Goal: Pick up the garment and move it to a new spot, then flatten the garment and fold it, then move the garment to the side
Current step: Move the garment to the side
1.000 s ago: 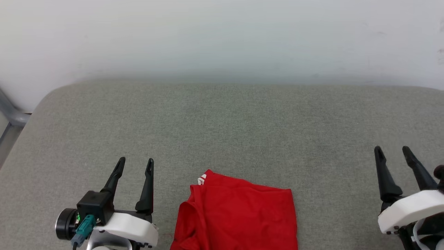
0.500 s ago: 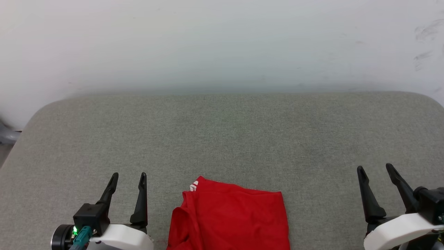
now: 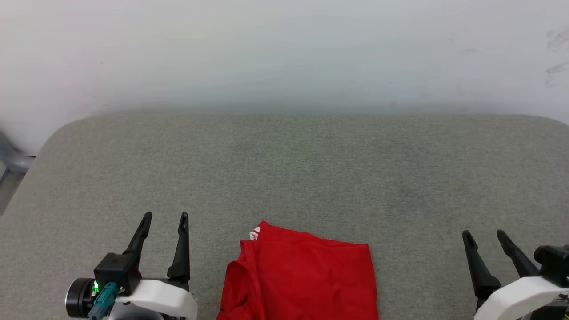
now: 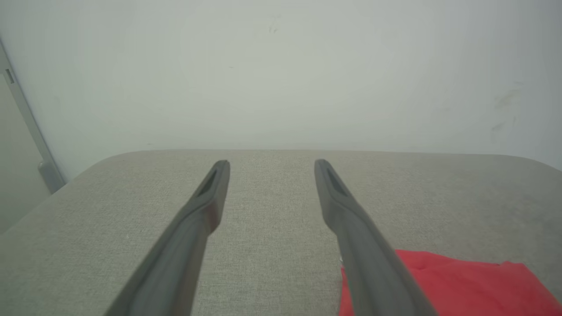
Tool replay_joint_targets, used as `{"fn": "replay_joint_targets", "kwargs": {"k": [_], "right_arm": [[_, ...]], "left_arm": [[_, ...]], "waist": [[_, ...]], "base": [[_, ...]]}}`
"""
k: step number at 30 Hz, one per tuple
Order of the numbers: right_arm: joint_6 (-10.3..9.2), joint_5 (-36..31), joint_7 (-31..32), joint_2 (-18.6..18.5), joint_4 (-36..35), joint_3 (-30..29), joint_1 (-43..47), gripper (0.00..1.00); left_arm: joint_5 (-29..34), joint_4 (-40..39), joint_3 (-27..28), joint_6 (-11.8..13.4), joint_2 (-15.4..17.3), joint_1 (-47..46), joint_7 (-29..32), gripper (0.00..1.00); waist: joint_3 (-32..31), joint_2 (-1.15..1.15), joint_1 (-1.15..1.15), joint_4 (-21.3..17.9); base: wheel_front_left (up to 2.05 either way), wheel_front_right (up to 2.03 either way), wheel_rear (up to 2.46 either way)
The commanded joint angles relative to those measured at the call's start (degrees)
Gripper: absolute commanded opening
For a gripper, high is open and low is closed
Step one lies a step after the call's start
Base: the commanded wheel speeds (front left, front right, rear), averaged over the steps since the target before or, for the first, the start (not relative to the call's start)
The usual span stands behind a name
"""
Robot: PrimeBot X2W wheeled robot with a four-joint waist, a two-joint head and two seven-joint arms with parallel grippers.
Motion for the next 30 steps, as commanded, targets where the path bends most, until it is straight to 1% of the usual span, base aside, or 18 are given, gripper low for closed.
{"fn": "replay_joint_targets", "kwargs": {"k": [1, 5, 8, 15, 20, 27, 28, 29, 30], "right_arm": [[-0.02, 1.1, 0.8, -0.5, 0.4, -0.3, 0.4, 1.0], [-0.02, 5.7, 6.0, -2.0, 3.5, 0.2, 0.5, 1.0], [-0.02, 9.1, 10.6, -2.8, 6.0, 2.3, 0.1, 1.0], [-0.02, 17.5, 19.1, -4.5, 11.0, 9.8, -3.2, 1.0], [-0.02, 21.7, 21.5, -5.3, 14.4, 14.5, -6.7, 1.0], [-0.08, 24.8, 25.5, -5.5, 20.5, 18.2, -9.0, 1.0], [-0.08, 25.3, 25.6, -5.5, 20.6, 18.6, -9.2, 0.21], [-0.08, 26.0, 25.9, -5.3, 20.8, 18.8, -9.3, 0.0], [-0.07, 25.8, 26.0, -5.6, 20.7, 19.0, -9.6, 0.0]], "left_arm": [[0.4, -0.3, -0.1, -0.2, -0.3, -0.9, -0.2, 1.0], [1.2, -1.3, -0.4, -0.8, -0.8, -2.2, -0.2, 1.0], [1.7, -2.1, -0.3, -1.2, -1.3, -2.9, -0.2, 1.0], [2.8, -2.8, 0.3, -2.4, -2.7, -4.8, -0.2, 1.0], [3.5, -2.8, 1.2, -3.2, -3.7, -6.2, -0.2, 1.0], [4.7, -2.1, 2.2, -4.7, -5.2, -8.0, -0.2, 1.0], [4.9, -1.9, 2.3, -4.9, -5.4, -8.1, -0.2, 1.0], [5.0, -1.7, 2.5, -5.2, -5.6, -8.2, -0.2, 1.0], [5.2, -1.5, 2.8, -5.3, -5.8, -8.3, -0.2, 1.0]], "waist": [[0.6, 0.0, 0.0, 0.8], [2.6, 0.0, 0.0, 2.5], [4.4, 0.0, 0.0, 3.7], [8.6, 0.0, 0.0, 6.0], [11.6, 0.0, 0.0, 6.9], [14.1, 0.0, 0.0, 7.7], [14.2, 0.0, 0.0, 7.8], [14.2, 0.0, 0.0, 7.8], [14.1, 0.0, 0.0, 7.8]], "base": [[0.0, 0.0, 0.0], [0.0, 0.0, 0.0], [0.0, 0.0, 0.0], [0.0, 0.0, 0.0], [0.0, 0.0, 0.0], [0.0, 0.0, 0.0], [0.0, 0.0, 0.0], [0.0, 0.0, 0.0], [0.0, 0.0, 0.0]]}}
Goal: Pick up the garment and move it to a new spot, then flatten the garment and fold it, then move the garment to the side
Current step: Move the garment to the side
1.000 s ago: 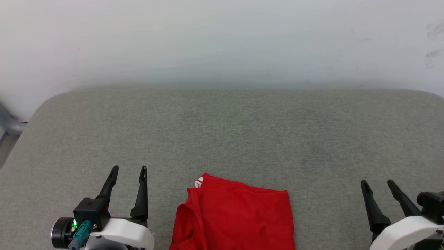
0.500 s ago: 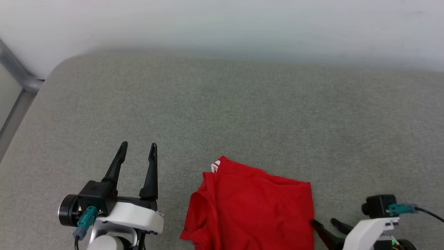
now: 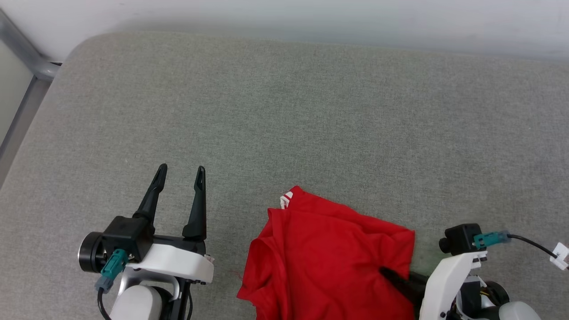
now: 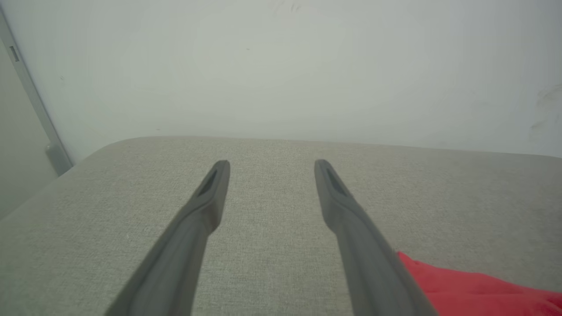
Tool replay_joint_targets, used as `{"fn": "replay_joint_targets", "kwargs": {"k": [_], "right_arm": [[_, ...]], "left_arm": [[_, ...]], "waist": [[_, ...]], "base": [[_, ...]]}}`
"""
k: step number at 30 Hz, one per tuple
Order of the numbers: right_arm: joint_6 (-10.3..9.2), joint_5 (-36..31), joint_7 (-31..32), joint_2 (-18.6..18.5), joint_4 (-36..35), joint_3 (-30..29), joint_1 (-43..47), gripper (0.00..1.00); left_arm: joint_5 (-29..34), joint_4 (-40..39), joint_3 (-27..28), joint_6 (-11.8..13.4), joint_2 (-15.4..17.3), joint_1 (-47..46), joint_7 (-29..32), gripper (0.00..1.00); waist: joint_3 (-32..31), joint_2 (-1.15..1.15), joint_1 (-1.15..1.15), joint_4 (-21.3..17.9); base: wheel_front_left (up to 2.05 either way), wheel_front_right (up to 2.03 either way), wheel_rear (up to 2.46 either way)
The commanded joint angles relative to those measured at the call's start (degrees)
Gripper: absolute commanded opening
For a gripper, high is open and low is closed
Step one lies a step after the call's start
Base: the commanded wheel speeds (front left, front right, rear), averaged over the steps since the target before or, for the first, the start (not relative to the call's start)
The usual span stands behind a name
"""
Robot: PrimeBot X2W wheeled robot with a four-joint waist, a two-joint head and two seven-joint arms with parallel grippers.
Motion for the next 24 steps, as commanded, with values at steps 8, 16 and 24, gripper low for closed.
{"fn": "replay_joint_targets", "kwargs": {"k": [8, 16, 24], "right_arm": [[-0.09, -0.4, -0.4, -1.0, -2.1, 1.5, -1.0, 0.0], [-0.08, -3.4, 3.0, -3.2, -4.6, -1.6, -0.5, 0.0], [-0.08, -7.9, 5.8, -6.7, -4.2, -5.4, -2.9, 0.0]], "left_arm": [[1.6, 1.4, 2.1, -0.9, -0.8, 1.7, -0.1, 1.0], [3.3, -0.3, 2.5, -1.3, -0.8, 2.7, -0.1, 1.0], [4.2, -3.3, 2.6, -1.9, -0.6, 2.8, -0.1, 1.0]], "waist": [[-3.9, 0.0, 0.0, -2.2], [-5.9, 0.0, 0.0, -8.3], [-3.7, 0.0, 0.0, -18.2]], "base": [[0.0, 0.0, 0.0], [0.0, 0.0, 0.0], [0.0, 0.0, 0.0]]}}
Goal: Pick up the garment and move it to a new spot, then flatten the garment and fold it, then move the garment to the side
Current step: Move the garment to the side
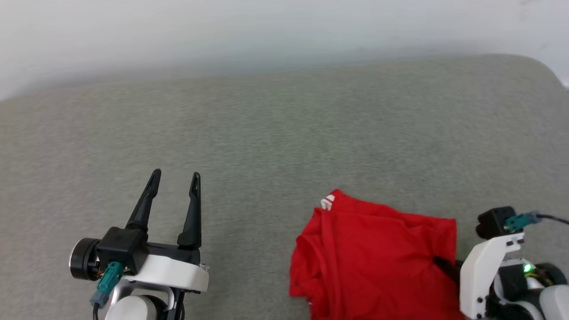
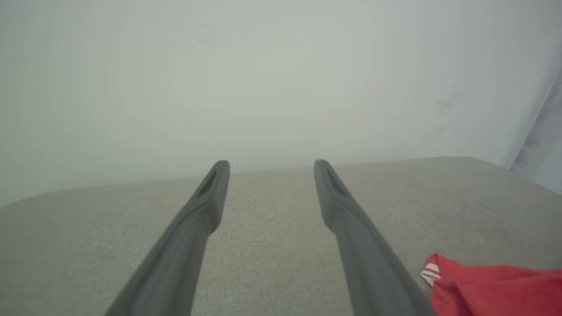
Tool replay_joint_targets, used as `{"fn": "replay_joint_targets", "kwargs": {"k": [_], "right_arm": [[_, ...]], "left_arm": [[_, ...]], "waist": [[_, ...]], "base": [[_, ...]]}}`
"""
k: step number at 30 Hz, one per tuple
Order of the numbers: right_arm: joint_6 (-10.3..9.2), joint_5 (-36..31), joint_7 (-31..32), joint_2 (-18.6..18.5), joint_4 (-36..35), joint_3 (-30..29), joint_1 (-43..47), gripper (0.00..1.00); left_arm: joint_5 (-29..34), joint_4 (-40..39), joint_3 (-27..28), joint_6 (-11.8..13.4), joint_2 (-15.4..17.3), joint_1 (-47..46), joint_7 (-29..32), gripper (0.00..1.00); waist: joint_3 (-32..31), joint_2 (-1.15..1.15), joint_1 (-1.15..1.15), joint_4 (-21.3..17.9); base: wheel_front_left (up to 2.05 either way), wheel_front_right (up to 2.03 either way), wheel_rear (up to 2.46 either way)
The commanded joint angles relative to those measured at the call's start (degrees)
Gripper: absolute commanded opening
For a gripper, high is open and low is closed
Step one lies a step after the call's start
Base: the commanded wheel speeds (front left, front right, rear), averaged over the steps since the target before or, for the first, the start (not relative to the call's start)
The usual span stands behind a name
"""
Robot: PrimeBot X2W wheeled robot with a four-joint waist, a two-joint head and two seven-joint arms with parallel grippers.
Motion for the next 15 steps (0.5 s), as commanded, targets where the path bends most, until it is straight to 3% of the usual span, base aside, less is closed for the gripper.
{"fn": "replay_joint_targets", "kwargs": {"k": [1, 9, 15], "right_arm": [[-0.03, -1.1, 0.3, -1.1, -0.1, -0.6, -1.7, 0.0], [-0.03, -7.7, -1.4, -4.1, 2.8, -4.9, -9.7, 0.0], [-0.04, -13.2, -3.8, -5.4, 7.2, -9.3, -16.9, 0.0]], "left_arm": [[0.7, -0.8, -0.2, -0.1, 0.5, -0.6, -0.1, 1.0], [2.6, -4.2, -1.2, -1.0, 2.6, -3.7, 0.9, 1.0], [3.6, -7.2, -1.7, -1.7, 4.3, -6.4, 2.8, 1.0]], "waist": [[2.1, 0.0, 0.0, -5.2], [9.3, 0.0, 0.0, -12.6], [15.1, 0.0, 0.0, -15.1]], "base": [[0.0, 0.0, 0.0], [0.0, 0.0, 0.0], [0.0, 0.0, 0.0]]}}
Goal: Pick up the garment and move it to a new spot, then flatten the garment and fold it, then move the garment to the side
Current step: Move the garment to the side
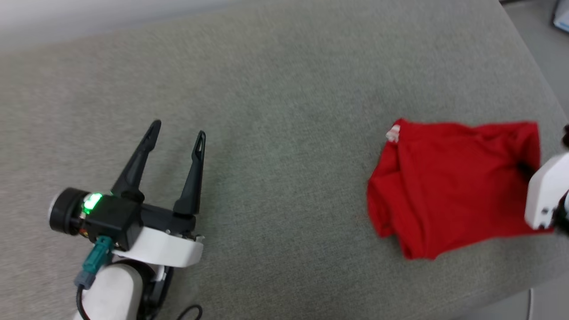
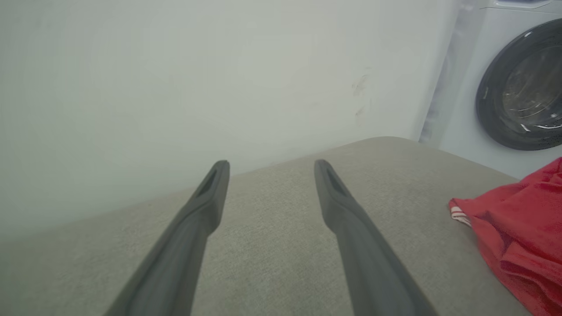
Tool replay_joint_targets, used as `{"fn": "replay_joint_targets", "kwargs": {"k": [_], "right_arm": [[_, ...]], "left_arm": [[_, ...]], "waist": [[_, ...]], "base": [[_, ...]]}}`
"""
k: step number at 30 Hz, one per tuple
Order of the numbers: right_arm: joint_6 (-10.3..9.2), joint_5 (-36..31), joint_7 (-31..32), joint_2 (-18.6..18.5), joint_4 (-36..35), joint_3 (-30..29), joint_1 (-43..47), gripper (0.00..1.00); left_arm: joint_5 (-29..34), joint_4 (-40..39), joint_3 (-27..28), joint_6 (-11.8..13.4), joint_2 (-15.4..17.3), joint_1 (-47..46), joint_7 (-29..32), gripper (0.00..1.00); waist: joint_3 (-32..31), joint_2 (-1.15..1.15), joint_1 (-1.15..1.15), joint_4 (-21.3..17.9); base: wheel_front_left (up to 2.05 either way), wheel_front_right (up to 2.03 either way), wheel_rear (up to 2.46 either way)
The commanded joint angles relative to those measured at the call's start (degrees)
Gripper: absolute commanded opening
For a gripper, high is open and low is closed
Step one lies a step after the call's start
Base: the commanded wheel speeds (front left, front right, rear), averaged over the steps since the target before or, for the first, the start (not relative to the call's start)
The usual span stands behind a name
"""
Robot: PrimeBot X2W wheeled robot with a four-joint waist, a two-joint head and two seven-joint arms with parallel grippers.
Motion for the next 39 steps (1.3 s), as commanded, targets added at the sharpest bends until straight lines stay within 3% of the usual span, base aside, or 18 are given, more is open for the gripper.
{"fn": "replay_joint_targets", "kwargs": {"k": [1, 11, 18, 19, 20, 21, 32, 39], "right_arm": [[-0.05, -0.9, -0.7, 0.1, 0.6, -0.6, -2.2, 0.0], [-0.06, -13.9, -8.2, -0.6, 12.5, -14.7, -17.9, 0.0], [-0.05, -21.6, -11.8, 4.0, 18.1, -24.0, -22.5, 0.0], [-0.05, -23.0, -12.9, 4.5, 18.4, -25.0, -22.8, 0.19], [-0.05, -24.1, -14.0, 5.1, 18.6, -25.8, -23.1, 0.7], [-0.05, -25.1, -14.9, 5.8, 19.1, -26.4, -23.3, 1.0], [-0.06, -35.6, -28.9, 8.3, 16.8, -36.3, -22.2, 1.0], [-0.05, -34.0, -38.0, 7.7, 18.6, -37.5, -16.9, 1.0]], "left_arm": [[0.3, -0.5, 0.1, -0.1, 0.8, -1.0, 0.2, 1.0], [2.1, -6.6, -1.8, -3.3, 4.4, -9.1, 4.9, 1.0], [2.2, -7.5, -2.9, -4.0, 4.8, -11.7, 5.5, 1.0], [2.1, -7.4, -3.0, -4.0, 4.8, -11.8, 5.5, 1.0], [2.1, -7.3, -3.0, -3.9, 4.8, -11.9, 5.4, 1.0], [2.0, -7.2, -3.1, -3.8, 4.7, -11.9, 5.3, 1.0], [0.4, -2.9, -2.9, -2.1, 3.1, -9.0, 2.2, 1.0], [-1.7, 1.9, -3.5, -0.7, 0.6, -4.9, -0.3, 1.0]], "waist": [[4.8, 0.0, -0.01, -3.3], [15.8, 0.0, -0.01, -1.8], [18.4, 0.0, -0.01, -0.4], [18.5, 0.0, -0.01, -0.3], [18.6, 0.0, -0.01, -0.1], [18.6, 0.0, -0.01, 0.0], [12.9, 0.0, -0.01, 2.0], [4.2, 0.0, -0.01, 4.7]], "base": [[0.0, 0.0, 0.0], [0.0, 0.0, 0.0], [0.0, 0.0, 0.0], [0.0, 0.0, 0.0], [0.0, 0.0, 0.0], [0.0, 0.0, 0.0], [0.0, 0.0, 0.0], [0.0, 0.0, 0.0]]}}
